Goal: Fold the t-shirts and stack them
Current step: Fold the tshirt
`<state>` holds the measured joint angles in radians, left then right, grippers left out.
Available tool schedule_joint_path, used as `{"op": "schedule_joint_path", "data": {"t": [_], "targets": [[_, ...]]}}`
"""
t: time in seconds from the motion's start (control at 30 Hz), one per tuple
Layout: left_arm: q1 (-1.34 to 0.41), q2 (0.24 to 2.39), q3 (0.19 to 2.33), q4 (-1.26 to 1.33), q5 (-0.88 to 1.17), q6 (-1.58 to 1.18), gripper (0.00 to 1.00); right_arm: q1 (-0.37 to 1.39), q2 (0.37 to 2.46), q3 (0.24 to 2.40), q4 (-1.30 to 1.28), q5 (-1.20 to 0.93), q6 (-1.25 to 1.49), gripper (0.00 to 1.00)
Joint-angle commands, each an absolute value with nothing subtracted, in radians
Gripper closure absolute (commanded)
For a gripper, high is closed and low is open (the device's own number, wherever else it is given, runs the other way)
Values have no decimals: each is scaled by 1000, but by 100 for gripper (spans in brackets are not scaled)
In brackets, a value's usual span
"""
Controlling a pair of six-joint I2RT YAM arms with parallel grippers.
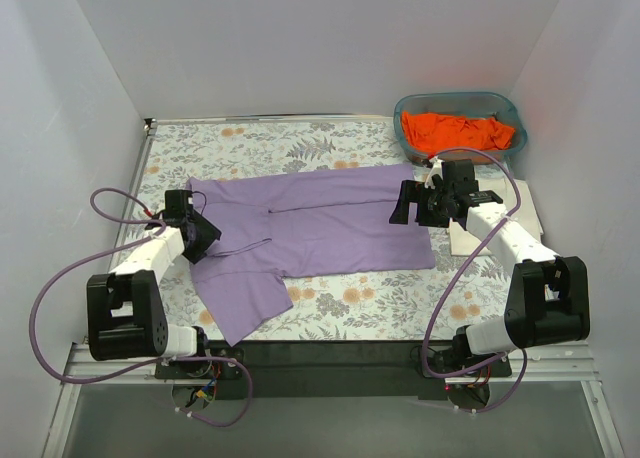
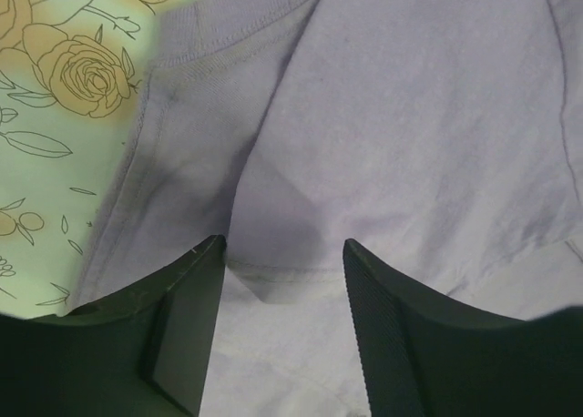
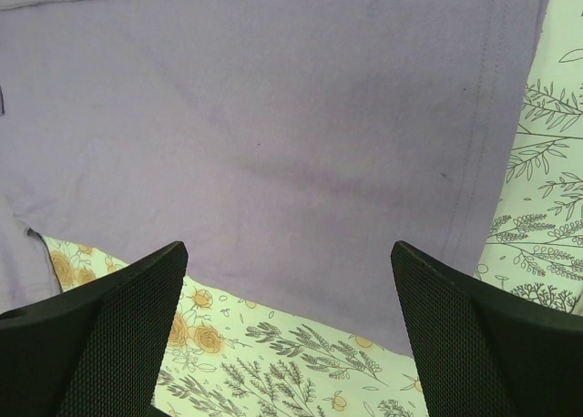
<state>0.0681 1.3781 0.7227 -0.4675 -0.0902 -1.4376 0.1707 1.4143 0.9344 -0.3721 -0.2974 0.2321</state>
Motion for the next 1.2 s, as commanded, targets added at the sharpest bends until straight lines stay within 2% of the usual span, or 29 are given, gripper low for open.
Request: {"op": "schedule_joint_path", "data": {"t": [0.0, 0.13, 0.2, 0.3, 0.57, 0.63, 0.73, 0.77, 0.87, 1.03, 1.17], "targets": [[71, 1322, 752, -492, -66, -1453, 50, 167, 1411, 934, -374, -302, 227, 17], [71, 1302, 775, -526, -61, -1460, 61, 167, 1410, 936, -376, -301, 225, 17], [69, 1289, 778, -534, -61, -1466, 72, 167, 1407, 933, -376, -301, 225, 17], [71, 1281, 772, -558, -63, -1483, 80, 167, 1405, 930, -374, -299, 227, 17], [71, 1210, 724, -667, -135, -1528, 81, 167, 1397, 928, -376, -298, 224, 17], [69, 1195, 712, -684, -168, -1539, 79, 169, 1401, 930, -374, -299, 224, 17], [69, 1175, 713, -686, -209, -1543, 69, 167, 1407, 937, -376, -304, 229, 17], [71, 1174, 725, -684, -228, -1543, 56, 167, 1408, 937, -376, -304, 227, 17], [71, 1193, 770, -660, -247, -1537, 43, 167, 1414, 946, -376, -301, 230, 17], [72, 1302, 813, -589, -252, -1525, 41, 169, 1443, 960, -394, -293, 255, 17], [77, 1376, 819, -539, -244, -1529, 44, 167, 1479, 956, -429, -279, 264, 17]]}}
